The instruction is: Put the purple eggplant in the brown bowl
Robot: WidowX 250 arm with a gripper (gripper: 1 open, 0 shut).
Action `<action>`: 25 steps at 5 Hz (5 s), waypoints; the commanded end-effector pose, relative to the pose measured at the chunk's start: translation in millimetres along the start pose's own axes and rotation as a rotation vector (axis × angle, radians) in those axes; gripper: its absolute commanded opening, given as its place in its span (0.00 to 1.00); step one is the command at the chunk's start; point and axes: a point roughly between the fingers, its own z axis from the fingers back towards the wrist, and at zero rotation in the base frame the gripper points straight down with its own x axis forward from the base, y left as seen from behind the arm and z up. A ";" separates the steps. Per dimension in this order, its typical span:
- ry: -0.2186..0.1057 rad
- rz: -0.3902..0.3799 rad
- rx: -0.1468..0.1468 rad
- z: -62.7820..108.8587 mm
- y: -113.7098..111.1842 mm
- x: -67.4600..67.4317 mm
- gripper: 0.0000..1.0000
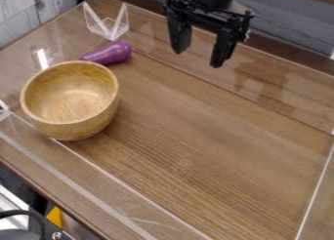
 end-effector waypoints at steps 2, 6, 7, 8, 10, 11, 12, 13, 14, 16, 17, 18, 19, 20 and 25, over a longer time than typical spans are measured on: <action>0.014 -0.022 0.020 -7.6 29.3 7.0 1.00; -0.002 -0.062 0.065 -22.9 99.6 27.8 1.00; -0.001 -0.065 0.067 -27.6 110.4 31.8 1.00; -0.002 -0.065 0.074 -32.2 122.5 37.0 1.00; -0.015 -0.063 0.089 -42.9 154.4 49.6 1.00; -0.018 -0.066 0.091 -49.9 167.8 55.4 1.00; -0.021 -0.068 0.095 -57.0 180.3 63.4 1.00; -0.024 -0.069 0.097 -64.1 191.8 70.8 1.00; -0.033 -0.072 0.094 -70.0 201.0 76.4 1.00; -0.051 -0.080 0.084 -76.9 208.5 79.9 1.00; -0.059 -0.087 0.075 -78.4 208.2 78.5 1.00; -0.067 -0.093 0.065 -79.5 207.1 76.4 1.00; -0.072 -0.101 0.055 -79.8 204.9 74.3 1.00; -0.078 -0.107 0.044 -79.4 202.4 71.7 1.00; -0.076 -0.077 0.026 -78.4 201.5 66.5 0.00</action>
